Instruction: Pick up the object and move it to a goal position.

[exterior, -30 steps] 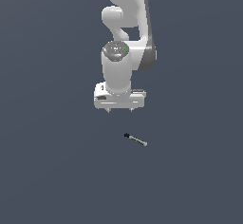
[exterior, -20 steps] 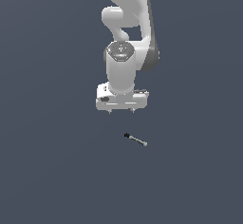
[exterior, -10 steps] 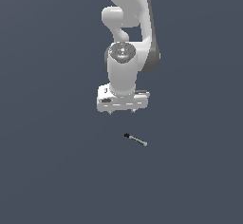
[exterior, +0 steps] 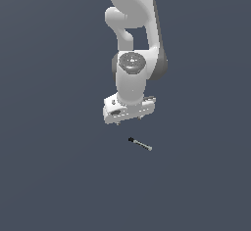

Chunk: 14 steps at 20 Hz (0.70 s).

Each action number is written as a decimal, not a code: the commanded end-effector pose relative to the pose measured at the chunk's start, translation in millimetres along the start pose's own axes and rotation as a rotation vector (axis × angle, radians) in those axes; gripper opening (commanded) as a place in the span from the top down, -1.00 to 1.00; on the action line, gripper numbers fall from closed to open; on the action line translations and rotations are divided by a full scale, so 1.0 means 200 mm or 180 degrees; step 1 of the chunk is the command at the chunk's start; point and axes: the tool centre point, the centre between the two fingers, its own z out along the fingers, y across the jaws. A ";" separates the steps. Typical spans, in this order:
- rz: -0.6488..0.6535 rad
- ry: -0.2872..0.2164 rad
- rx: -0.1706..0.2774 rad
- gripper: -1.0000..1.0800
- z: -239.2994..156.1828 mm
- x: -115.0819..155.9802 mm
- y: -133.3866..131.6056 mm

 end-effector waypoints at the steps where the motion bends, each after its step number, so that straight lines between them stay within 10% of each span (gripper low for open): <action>1: -0.0226 0.0000 -0.0008 -0.92 0.03 0.03 -0.01; 14: -0.1572 0.0020 -0.0027 -0.92 0.23 0.21 -0.11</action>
